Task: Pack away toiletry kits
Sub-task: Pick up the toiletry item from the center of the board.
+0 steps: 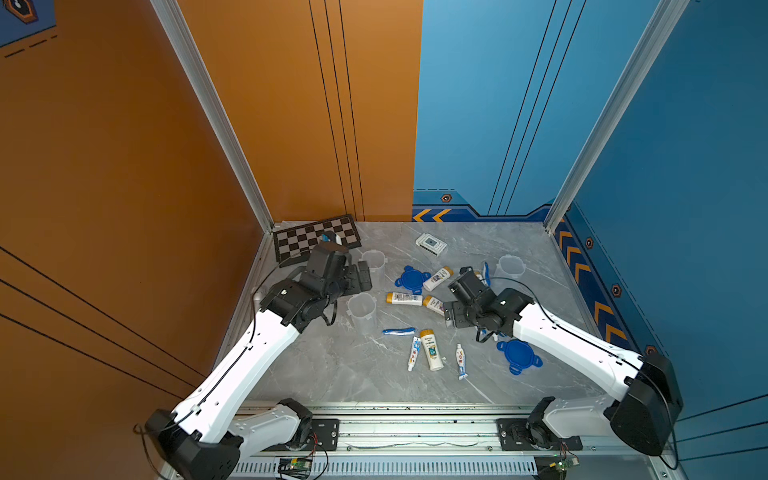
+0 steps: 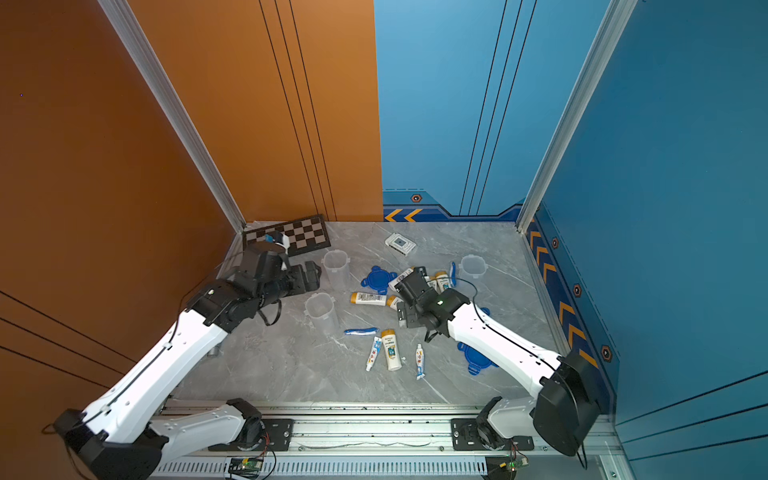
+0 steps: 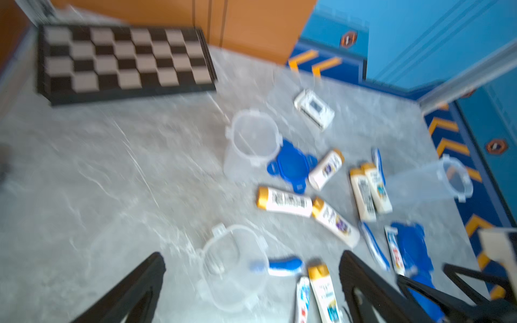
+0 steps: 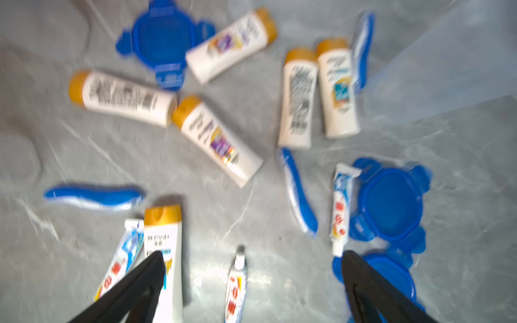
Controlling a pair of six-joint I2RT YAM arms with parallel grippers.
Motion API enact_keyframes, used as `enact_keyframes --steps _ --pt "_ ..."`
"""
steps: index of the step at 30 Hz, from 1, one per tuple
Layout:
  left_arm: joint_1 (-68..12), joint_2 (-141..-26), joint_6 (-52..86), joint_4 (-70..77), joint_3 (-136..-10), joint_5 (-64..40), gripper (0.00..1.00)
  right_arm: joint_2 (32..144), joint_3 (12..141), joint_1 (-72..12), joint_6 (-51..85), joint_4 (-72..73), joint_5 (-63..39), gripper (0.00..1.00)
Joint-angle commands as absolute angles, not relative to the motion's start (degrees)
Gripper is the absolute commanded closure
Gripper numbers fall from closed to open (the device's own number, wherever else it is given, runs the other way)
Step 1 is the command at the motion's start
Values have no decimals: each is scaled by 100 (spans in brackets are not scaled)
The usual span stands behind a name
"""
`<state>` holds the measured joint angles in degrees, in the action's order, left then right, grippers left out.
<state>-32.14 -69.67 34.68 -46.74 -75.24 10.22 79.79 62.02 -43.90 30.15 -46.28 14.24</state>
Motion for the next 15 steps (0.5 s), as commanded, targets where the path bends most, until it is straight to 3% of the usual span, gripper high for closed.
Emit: enact_keyframes --steps 1,8,15 --pt "-3761 -7401 4140 -6607 -8134 555 1 8259 6343 -4793 3214 -5434 852 0" --pt "-4533 -7868 4421 -7130 -8034 122 2 9304 6305 -5147 3109 -4836 640 0" --pt "-4389 -7693 4417 -7119 -7685 -243 1 10024 6388 -5305 2961 -4328 477 3"
